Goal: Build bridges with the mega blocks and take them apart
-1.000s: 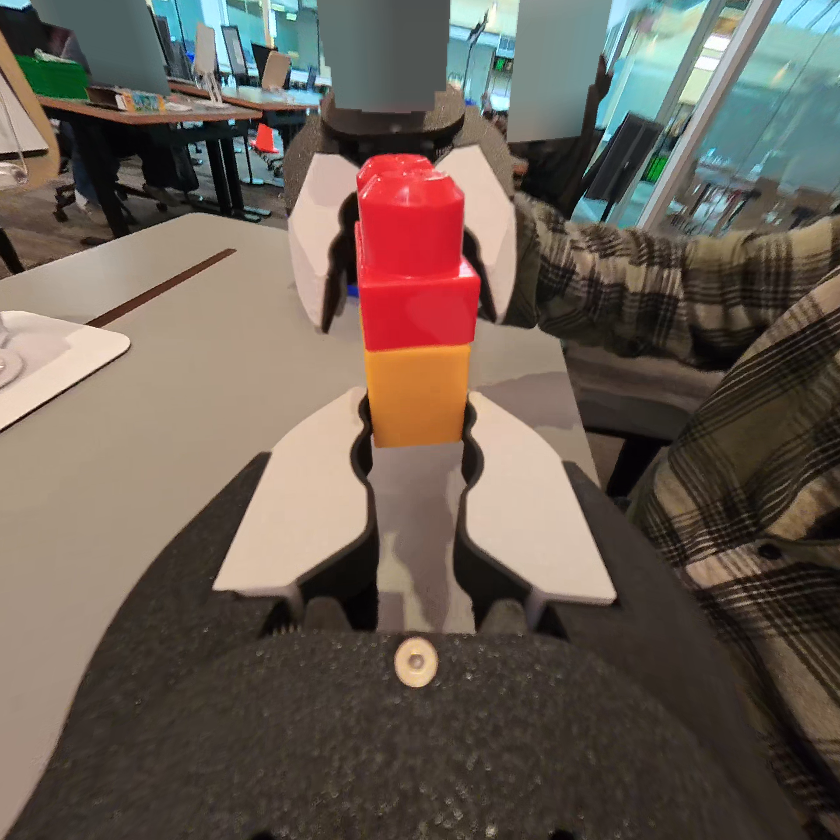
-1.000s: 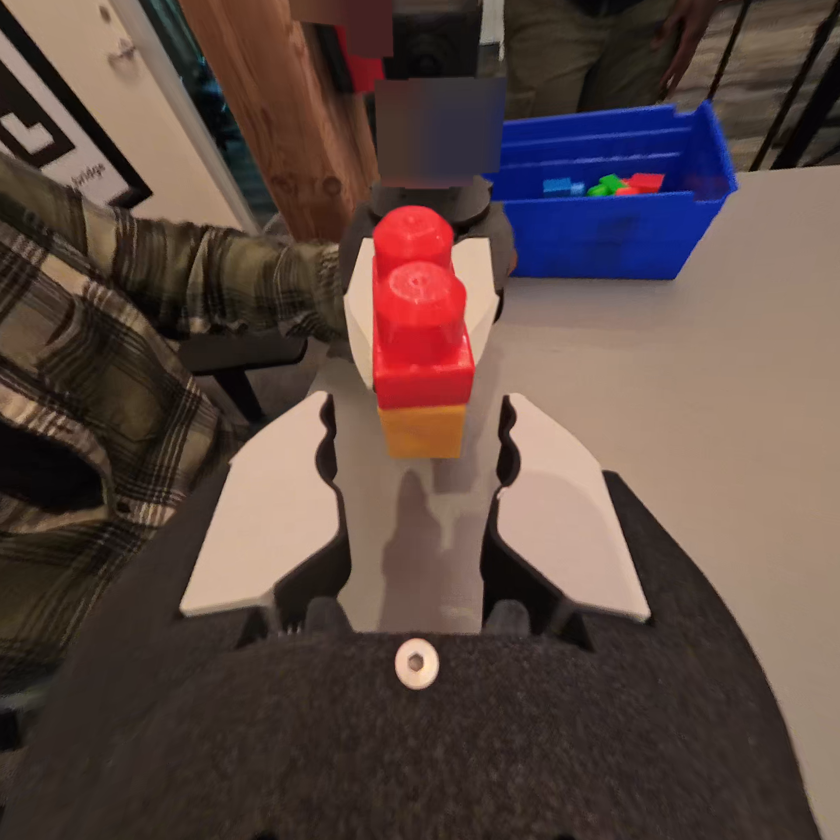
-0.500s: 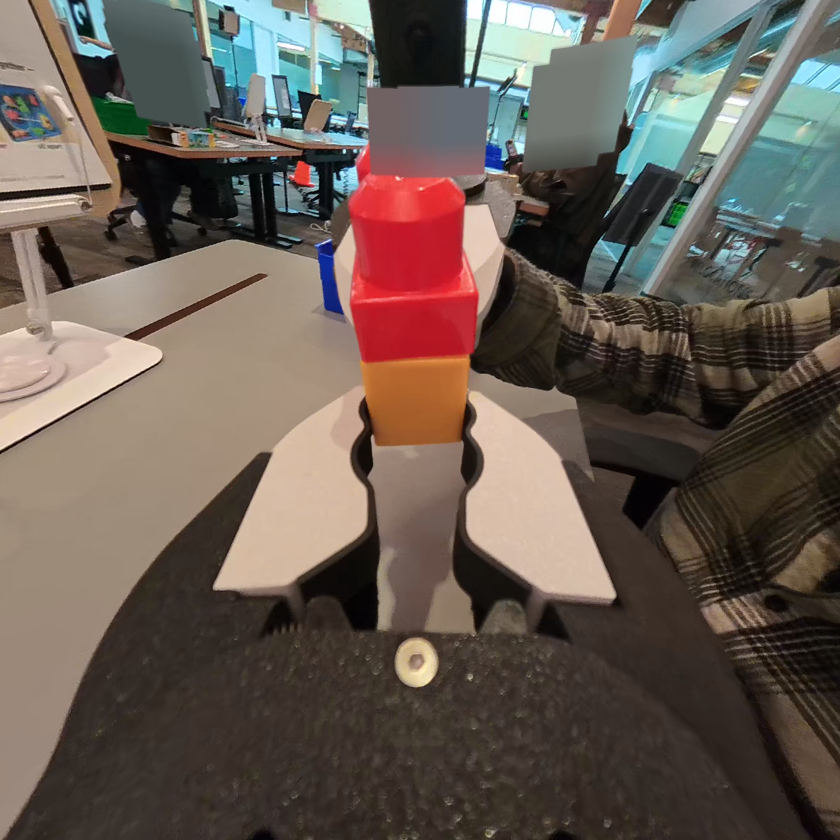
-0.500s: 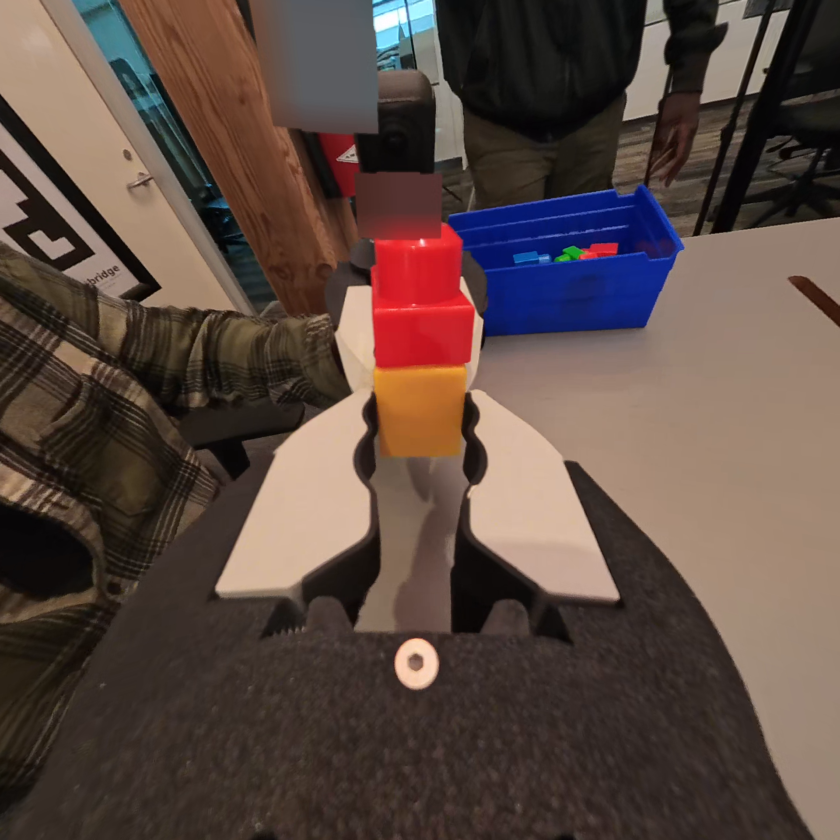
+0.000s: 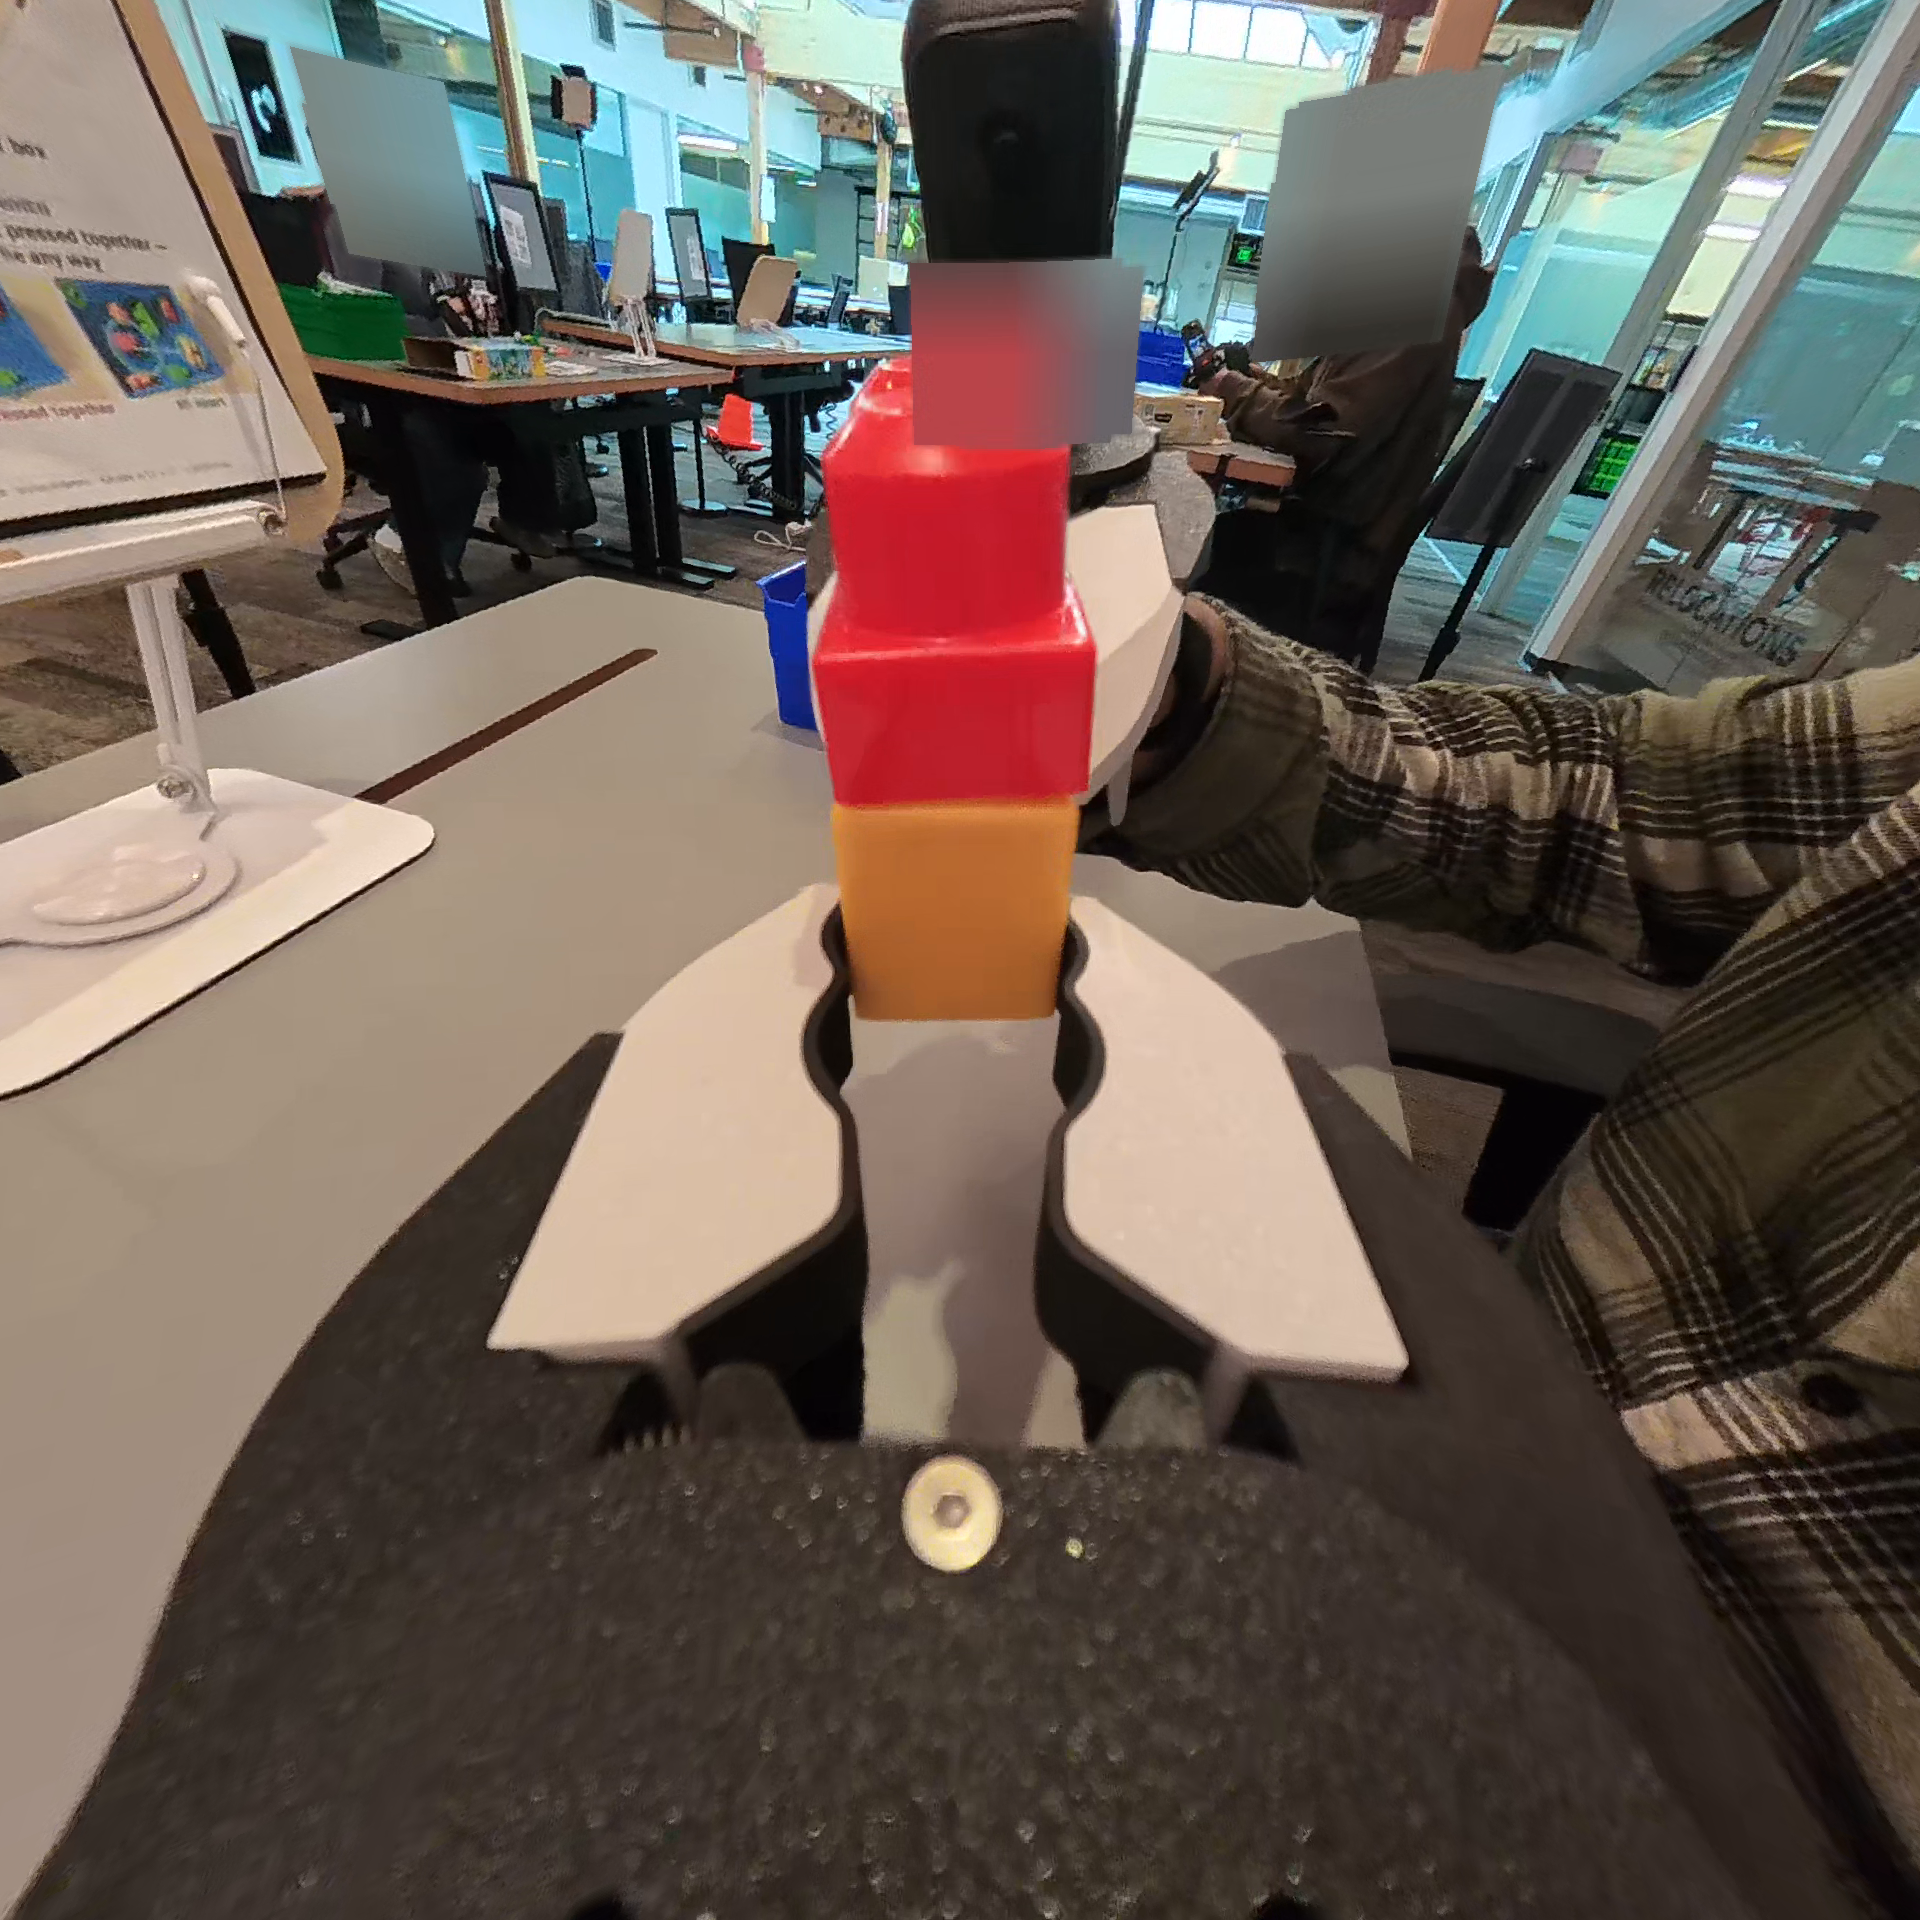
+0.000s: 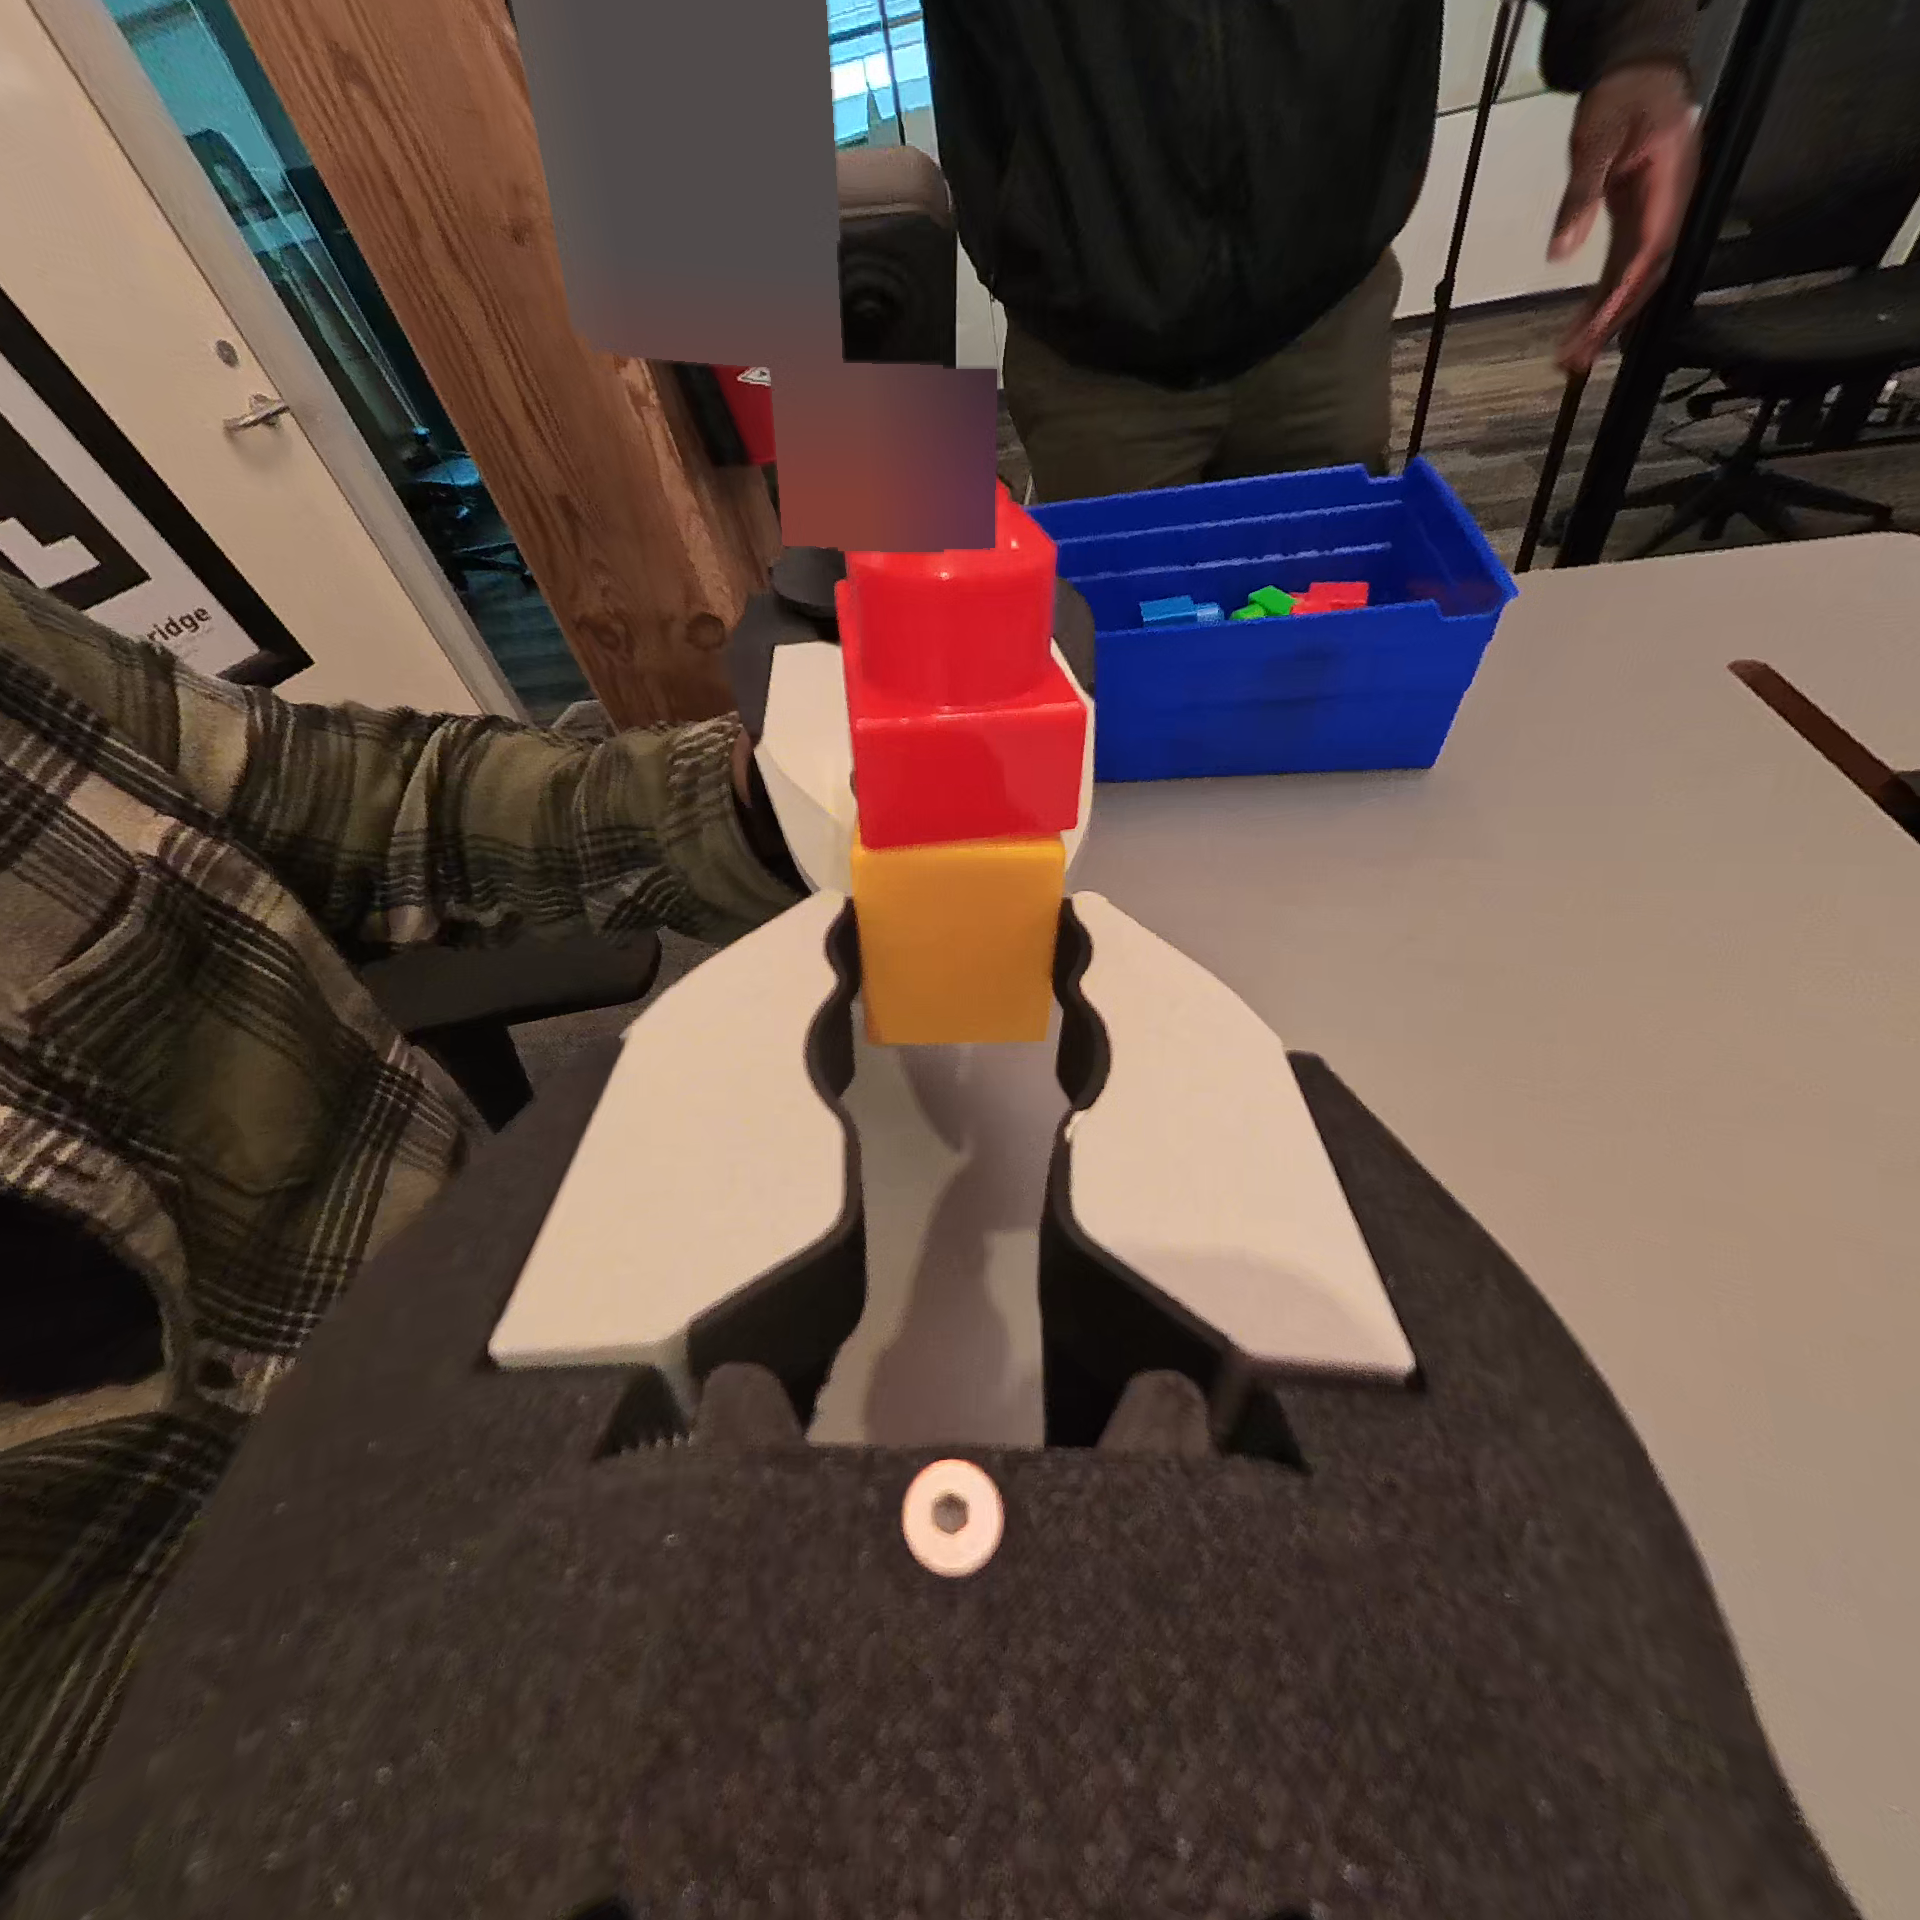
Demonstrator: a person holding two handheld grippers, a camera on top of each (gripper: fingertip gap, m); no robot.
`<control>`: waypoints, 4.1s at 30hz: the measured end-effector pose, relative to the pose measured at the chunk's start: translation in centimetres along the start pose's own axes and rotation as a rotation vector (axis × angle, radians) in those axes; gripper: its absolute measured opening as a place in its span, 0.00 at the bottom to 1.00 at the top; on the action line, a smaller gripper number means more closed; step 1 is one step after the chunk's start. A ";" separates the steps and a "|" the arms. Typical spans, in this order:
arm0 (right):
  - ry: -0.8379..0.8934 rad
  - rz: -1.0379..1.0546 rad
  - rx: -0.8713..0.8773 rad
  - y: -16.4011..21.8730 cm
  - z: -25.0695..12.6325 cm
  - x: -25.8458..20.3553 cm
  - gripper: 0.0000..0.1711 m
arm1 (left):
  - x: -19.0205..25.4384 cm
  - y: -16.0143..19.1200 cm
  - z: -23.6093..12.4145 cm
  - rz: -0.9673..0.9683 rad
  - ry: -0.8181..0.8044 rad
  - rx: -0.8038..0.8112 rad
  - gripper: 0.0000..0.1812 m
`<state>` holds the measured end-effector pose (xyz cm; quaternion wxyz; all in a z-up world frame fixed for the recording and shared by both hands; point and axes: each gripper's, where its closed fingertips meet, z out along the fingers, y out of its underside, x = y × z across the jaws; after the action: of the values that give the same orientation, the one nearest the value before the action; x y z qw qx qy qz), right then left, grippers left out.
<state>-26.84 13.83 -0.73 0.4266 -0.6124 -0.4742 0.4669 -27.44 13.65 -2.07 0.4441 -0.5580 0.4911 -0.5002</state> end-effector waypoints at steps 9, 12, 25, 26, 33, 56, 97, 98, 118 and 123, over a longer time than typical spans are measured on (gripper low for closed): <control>0.011 -0.224 0.014 -1.6 -2.1 -0.8 0.38 | 0.8 -1.1 -1.1 -0.205 0.105 0.091 0.20; 0.056 -0.325 -0.046 -1.8 -3.0 -0.9 0.42 | 1.0 -1.3 -1.6 -0.258 0.119 0.087 0.20; 0.033 -0.506 -0.288 -4.4 -2.8 -2.3 0.53 | 2.8 -0.6 -0.5 -0.218 0.144 -0.022 0.20; 0.042 -0.533 -0.311 -4.4 -2.7 -2.3 0.54 | 2.8 -0.7 -0.6 -0.237 0.149 -0.016 0.20; 0.135 -0.709 -0.302 -4.7 -1.9 -2.0 0.57 | 2.8 -2.4 -1.4 -0.427 0.212 0.082 0.20; 0.170 -0.879 -0.298 -3.4 -0.4 -2.7 0.56 | 5.3 -2.4 0.0 -0.508 0.315 0.020 0.20; 0.034 0.043 -0.029 -1.0 1.6 1.1 0.42 | -1.1 1.9 -1.3 -0.244 0.238 -0.021 0.20; 0.032 0.054 -0.037 -0.7 1.8 1.0 0.43 | -1.0 2.0 -1.1 -0.249 0.236 -0.025 0.20; -0.103 0.314 0.124 0.7 -0.8 0.4 0.21 | -1.2 -2.2 -2.0 0.606 -0.184 0.082 0.54; -0.139 0.406 0.130 1.8 -1.1 0.6 0.21 | -2.2 -2.0 -0.8 0.934 -0.316 0.040 0.63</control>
<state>-25.41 14.05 -2.33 0.3289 -0.6330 -0.3382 0.6138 -28.06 16.04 -0.29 0.7006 -0.3386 0.6057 -0.1660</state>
